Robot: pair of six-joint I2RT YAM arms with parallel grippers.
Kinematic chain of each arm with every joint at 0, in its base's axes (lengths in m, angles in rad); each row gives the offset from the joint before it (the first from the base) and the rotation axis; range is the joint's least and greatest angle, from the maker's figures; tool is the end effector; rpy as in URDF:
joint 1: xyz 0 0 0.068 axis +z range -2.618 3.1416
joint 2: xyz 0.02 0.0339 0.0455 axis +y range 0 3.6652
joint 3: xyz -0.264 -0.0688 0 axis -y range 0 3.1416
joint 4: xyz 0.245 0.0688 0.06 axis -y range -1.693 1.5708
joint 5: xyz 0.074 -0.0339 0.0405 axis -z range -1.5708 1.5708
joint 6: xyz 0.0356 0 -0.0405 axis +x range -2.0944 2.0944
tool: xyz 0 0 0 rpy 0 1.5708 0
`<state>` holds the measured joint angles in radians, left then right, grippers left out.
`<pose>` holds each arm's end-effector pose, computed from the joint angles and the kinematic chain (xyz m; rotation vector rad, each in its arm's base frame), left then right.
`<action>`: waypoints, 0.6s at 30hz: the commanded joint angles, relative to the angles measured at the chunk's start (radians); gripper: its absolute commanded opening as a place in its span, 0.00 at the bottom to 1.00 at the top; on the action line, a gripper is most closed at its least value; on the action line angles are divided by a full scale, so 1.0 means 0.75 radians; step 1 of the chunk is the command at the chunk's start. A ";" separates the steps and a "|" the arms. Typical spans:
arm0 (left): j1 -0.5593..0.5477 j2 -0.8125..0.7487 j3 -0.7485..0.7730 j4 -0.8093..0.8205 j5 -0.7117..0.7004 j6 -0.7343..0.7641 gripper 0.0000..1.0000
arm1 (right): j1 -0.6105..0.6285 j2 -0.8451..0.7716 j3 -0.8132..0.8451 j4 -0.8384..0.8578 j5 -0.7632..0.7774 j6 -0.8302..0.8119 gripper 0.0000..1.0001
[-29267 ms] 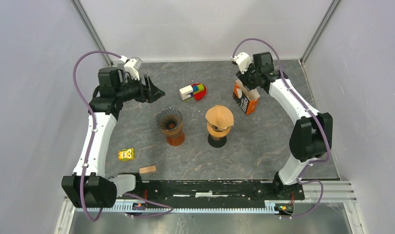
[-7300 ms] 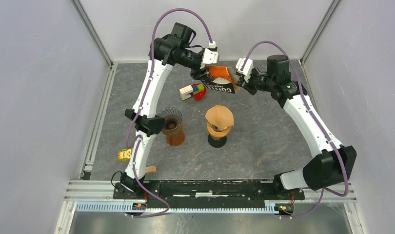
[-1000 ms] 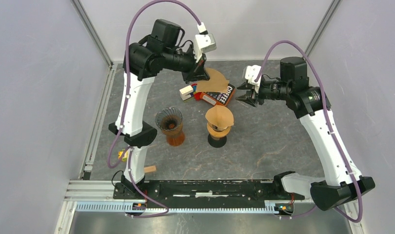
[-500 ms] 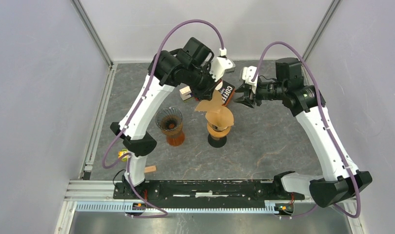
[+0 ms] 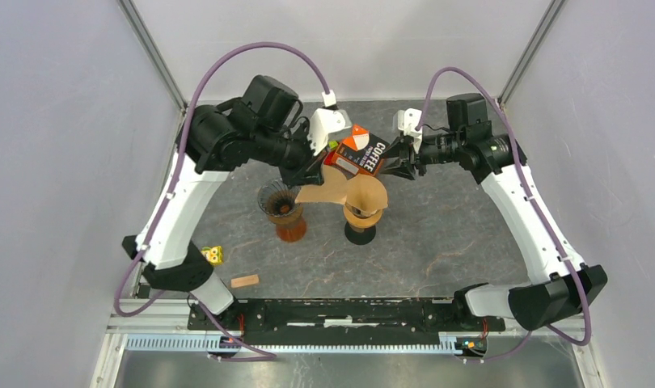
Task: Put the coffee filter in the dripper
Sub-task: Adjust the coffee filter.
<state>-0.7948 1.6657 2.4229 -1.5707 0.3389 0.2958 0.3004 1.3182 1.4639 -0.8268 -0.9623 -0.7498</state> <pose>0.1707 -0.1908 0.5100 1.3925 1.9785 -0.6373 0.2407 0.1051 0.4046 -1.4084 1.4553 0.7915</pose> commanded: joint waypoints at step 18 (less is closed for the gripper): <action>0.123 -0.649 -1.080 0.748 0.412 0.057 0.02 | 0.368 -0.057 -0.170 0.213 -0.168 0.106 0.44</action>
<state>-0.7071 1.2129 1.6653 -1.1027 0.5888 0.3149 0.5529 1.2652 1.3102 -0.6880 -1.0756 -0.6724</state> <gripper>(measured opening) 0.032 0.448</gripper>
